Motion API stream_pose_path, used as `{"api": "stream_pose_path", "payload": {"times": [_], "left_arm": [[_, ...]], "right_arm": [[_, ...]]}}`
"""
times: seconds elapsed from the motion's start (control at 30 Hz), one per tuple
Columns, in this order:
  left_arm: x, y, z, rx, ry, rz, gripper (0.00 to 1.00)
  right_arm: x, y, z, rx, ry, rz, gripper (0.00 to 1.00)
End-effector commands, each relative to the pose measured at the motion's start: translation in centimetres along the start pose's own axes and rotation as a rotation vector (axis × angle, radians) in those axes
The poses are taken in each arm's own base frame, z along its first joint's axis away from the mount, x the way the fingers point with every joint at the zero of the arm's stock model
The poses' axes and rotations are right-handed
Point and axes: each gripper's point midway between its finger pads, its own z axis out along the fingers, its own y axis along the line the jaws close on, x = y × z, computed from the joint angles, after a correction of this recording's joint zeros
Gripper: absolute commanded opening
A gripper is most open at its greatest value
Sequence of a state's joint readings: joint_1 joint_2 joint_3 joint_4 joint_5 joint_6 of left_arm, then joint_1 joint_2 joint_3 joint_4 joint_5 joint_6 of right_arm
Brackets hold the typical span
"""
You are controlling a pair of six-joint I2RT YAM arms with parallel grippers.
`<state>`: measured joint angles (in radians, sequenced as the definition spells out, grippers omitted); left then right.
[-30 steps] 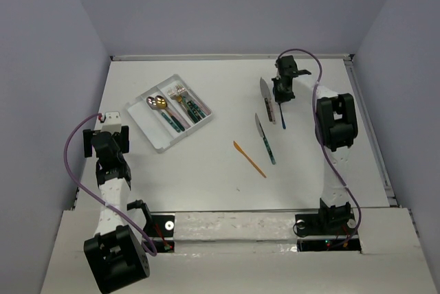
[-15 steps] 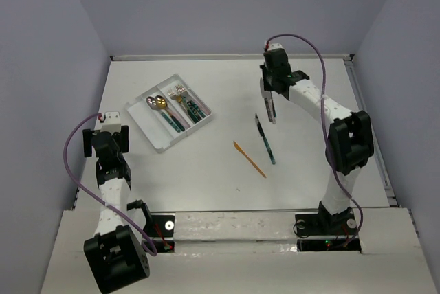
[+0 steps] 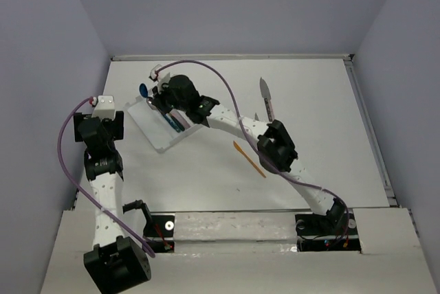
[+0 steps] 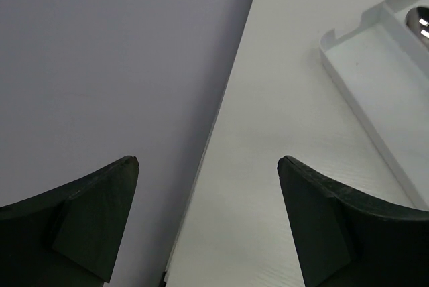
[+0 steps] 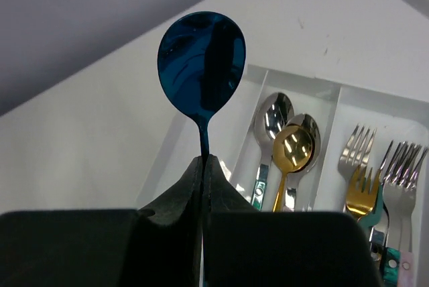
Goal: Sort the eating utensils into containers
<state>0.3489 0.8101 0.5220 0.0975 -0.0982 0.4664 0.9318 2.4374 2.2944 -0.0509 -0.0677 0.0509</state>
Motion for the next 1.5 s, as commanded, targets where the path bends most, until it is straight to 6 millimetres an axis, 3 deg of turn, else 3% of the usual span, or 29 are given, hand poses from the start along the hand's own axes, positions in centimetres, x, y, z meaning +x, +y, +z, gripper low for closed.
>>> {"api": "stream_pose_path", "payload": {"times": [0.0,0.13,0.3,0.43,0.5,0.57,0.6,0.63,0.67,0.87,0.9,0.97,1.03,1.07,1.13,1.17,1.2,1.23,1.27,1.3,1.33,1.37,1.4,1.43,1.47], "left_arm": [[-3.5,-1.5,-1.8,0.154,-0.063,-0.031,0.99],[-4.1,-4.7,-2.7,0.333,-0.084,-0.081,0.99],[-4.9,-6.2,-3.4,0.429,-0.120,-0.074,0.99],[-5.4,-7.9,-3.6,0.517,-0.180,-0.089,0.99],[-4.5,-8.6,-3.5,0.538,-0.170,-0.092,0.99],[-4.4,-8.5,-3.3,0.529,-0.173,-0.091,0.99],[-4.1,-8.5,-3.2,0.518,-0.164,-0.093,0.99],[-4.1,-8.4,-3.1,0.513,-0.163,-0.095,0.99],[-4.1,-8.3,-3.1,0.510,-0.163,-0.097,0.99],[-3.9,-8.1,-3.0,0.494,-0.158,-0.098,0.99],[-3.9,-8.1,-3.0,0.492,-0.158,-0.096,0.99],[-3.9,-8.0,-3.0,0.486,-0.157,-0.096,0.99],[-4.0,-7.8,-3.0,0.477,-0.159,-0.095,0.99],[-3.9,-7.8,-3.0,0.473,-0.157,-0.095,0.99],[-3.8,-7.6,-2.9,0.460,-0.152,-0.096,0.99],[-3.8,-7.5,-2.9,0.458,-0.153,-0.096,0.99],[-3.8,-7.5,-2.9,0.455,-0.154,-0.095,0.99],[-3.8,-7.5,-3.0,0.456,-0.154,-0.095,0.99],[-3.8,-7.5,-2.9,0.455,-0.155,-0.095,0.99],[-3.8,-7.5,-2.9,0.454,-0.155,-0.094,0.99],[-3.7,-7.5,-2.9,0.454,-0.154,-0.094,0.99],[-3.7,-7.5,-3.0,0.454,-0.154,-0.094,0.99],[-3.7,-7.5,-3.0,0.456,-0.153,-0.094,0.99],[-3.7,-7.5,-3.0,0.455,-0.156,-0.094,0.99],[-3.8,-7.5,-3.0,0.453,-0.158,-0.093,0.99]], "right_arm": [[-0.7,-2.1,1.7,-0.002,-0.064,-0.040,0.00],[2.3,-2.2,3.2,-0.023,-0.048,-0.082,0.00],[6.4,-3.3,4.0,0.020,0.009,-0.071,0.00],[8.5,-4.2,4.0,0.063,0.044,-0.078,0.00],[8.5,-4.5,3.8,0.075,0.047,-0.081,0.00],[8.6,-4.4,3.6,0.076,0.052,-0.079,0.08],[8.0,-4.3,3.3,0.072,0.044,-0.075,0.18],[7.3,-4.2,3.2,0.069,0.033,-0.073,0.18],[7.1,-4.0,3.0,0.061,0.032,-0.068,0.29],[2.0,-3.9,0.8,0.085,-0.030,-0.074,0.50],[-0.4,-3.7,-0.2,0.090,-0.065,-0.077,0.53],[-2.9,-3.4,-1.6,0.091,-0.096,-0.083,0.54],[-3.8,-4.0,-3.3,0.135,-0.094,-0.089,0.56],[-7.2,-4.0,-5.5,0.157,-0.143,-0.093,0.57],[-6.6,-5.2,-7.6,0.240,-0.104,-0.099,0.62],[-8.8,-6.8,-10.1,0.299,-0.124,-0.096,0.64],[-6.4,-7.9,-11.3,0.329,-0.031,-0.092,0.65],[-6.0,-9.0,-12.4,0.357,0.000,-0.080,0.66],[-6.6,-11.6,-14.8,0.417,0.010,-0.043,0.69],[-4.4,-11.7,-15.0,0.420,0.073,-0.030,0.71],[-3.6,-14.7,-17.6,0.485,0.126,0.016,0.73],[-0.9,-16.3,-19.0,0.521,0.193,0.057,0.75],[0.5,-17.8,-20.4,0.558,0.219,0.123,0.76],[2.9,-20.7,-23.2,0.606,0.271,0.190,0.77],[4.2,-21.8,-24.5,0.632,0.284,0.259,0.78]]}}
